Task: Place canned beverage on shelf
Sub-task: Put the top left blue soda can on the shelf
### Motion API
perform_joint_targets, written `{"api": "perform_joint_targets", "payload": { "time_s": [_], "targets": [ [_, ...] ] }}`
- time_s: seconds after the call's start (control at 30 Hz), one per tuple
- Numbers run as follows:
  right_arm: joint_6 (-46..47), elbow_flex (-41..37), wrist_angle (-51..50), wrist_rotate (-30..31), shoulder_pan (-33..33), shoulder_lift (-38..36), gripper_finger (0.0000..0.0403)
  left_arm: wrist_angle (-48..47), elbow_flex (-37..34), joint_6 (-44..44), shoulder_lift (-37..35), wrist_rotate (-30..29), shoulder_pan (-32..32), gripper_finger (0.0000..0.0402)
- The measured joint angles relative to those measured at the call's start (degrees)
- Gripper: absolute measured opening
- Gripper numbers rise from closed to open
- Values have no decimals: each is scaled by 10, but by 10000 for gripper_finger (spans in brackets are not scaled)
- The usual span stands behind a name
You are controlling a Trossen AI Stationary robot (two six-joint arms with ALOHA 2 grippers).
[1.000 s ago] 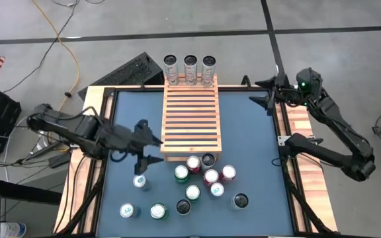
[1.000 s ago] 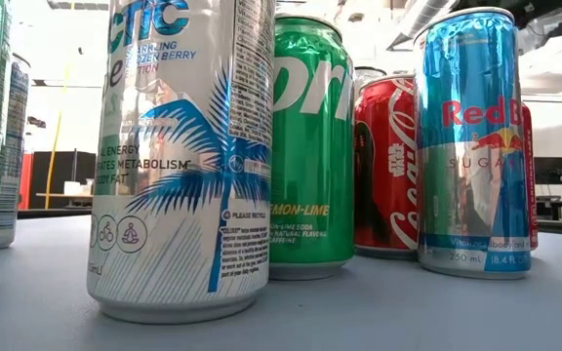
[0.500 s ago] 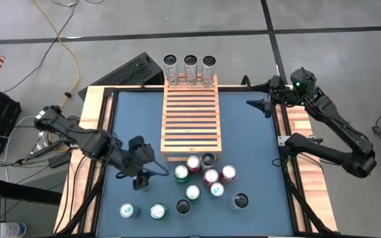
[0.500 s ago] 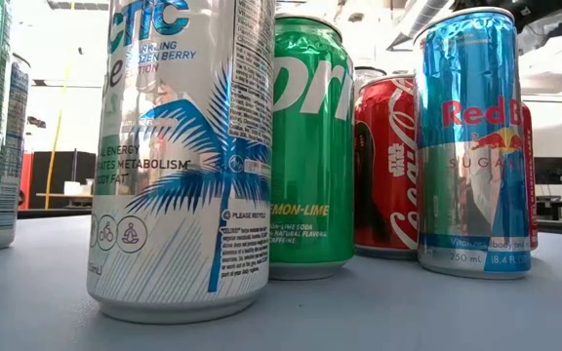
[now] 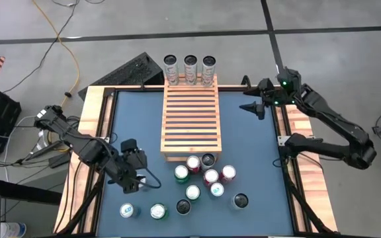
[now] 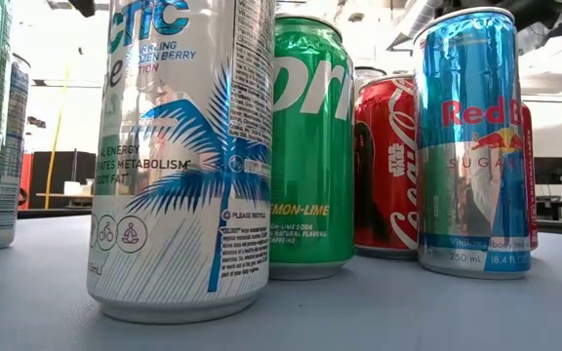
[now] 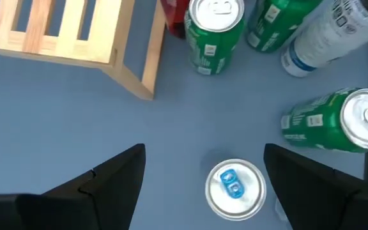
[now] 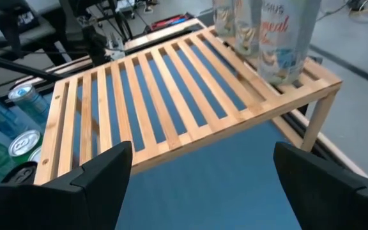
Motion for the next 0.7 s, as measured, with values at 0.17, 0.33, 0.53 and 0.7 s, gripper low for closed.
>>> {"api": "perform_joint_targets", "payload": {
  "time_s": [0.17,0.33,0.53,0.7],
  "targets": [
    [15,0,12,0,9,22,363,4,0,7,8,0,-13,304],
    [20,0,15,0,9,36,363,10,0,34,37,5,-27,304],
    [24,0,22,1,9,39,363,11,0,59,73,45,-31,304],
    [24,0,25,1,9,39,363,14,0,72,76,53,-33,304]
  ]
}}
